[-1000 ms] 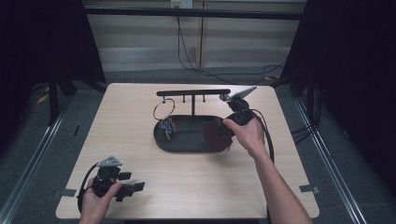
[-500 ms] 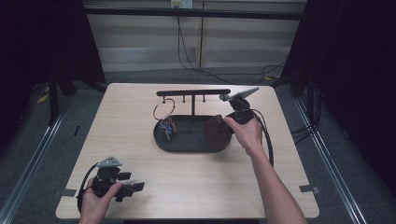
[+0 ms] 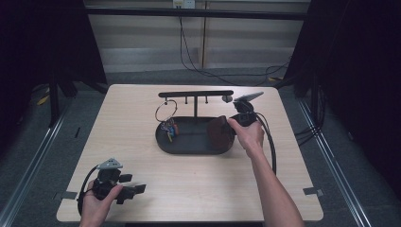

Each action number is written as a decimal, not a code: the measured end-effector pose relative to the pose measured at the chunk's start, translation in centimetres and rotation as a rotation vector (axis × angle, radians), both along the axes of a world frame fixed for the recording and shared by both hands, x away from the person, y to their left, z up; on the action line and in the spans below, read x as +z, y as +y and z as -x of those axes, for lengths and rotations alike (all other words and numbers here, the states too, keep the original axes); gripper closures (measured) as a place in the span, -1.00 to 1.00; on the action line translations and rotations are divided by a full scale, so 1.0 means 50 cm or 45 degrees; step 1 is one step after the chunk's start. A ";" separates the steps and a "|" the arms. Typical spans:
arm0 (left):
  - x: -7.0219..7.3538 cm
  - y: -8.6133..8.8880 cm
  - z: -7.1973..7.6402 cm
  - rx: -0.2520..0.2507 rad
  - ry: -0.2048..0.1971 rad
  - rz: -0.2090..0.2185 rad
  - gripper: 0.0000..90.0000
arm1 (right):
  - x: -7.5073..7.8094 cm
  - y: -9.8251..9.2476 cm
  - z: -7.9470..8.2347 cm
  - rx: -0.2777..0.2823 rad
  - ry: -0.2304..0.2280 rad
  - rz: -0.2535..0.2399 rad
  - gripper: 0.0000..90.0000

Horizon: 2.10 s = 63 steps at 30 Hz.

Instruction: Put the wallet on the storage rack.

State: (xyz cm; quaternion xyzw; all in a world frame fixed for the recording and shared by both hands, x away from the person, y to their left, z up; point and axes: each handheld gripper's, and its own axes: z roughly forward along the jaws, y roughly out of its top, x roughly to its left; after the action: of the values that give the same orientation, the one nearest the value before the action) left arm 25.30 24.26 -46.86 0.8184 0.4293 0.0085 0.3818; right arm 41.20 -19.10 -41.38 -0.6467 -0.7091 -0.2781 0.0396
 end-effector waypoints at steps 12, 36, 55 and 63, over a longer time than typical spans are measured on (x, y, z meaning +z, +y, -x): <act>0.001 0.005 0.000 0.004 -0.003 0.002 -0.47 | -0.028 0.008 -0.017 -0.029 -0.003 -0.043 0.42; 0.004 0.002 0.000 0.004 -0.024 -0.001 -0.46 | -0.068 0.009 -0.022 -0.014 0.022 -0.067 -0.09; 0.009 0.011 0.005 0.026 -0.046 0.007 -0.46 | -0.062 0.003 -0.011 0.003 -0.004 -0.025 -0.38; 0.008 0.011 0.006 0.029 -0.046 0.004 -0.46 | -0.051 0.002 -0.001 0.037 -0.040 -0.022 -0.43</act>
State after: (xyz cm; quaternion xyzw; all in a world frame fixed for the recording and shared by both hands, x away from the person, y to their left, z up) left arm 25.02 24.81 -46.47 0.8125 0.4316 0.0269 0.3909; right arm 41.27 -18.99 -43.93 -0.6314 -0.7166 -0.2939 0.0382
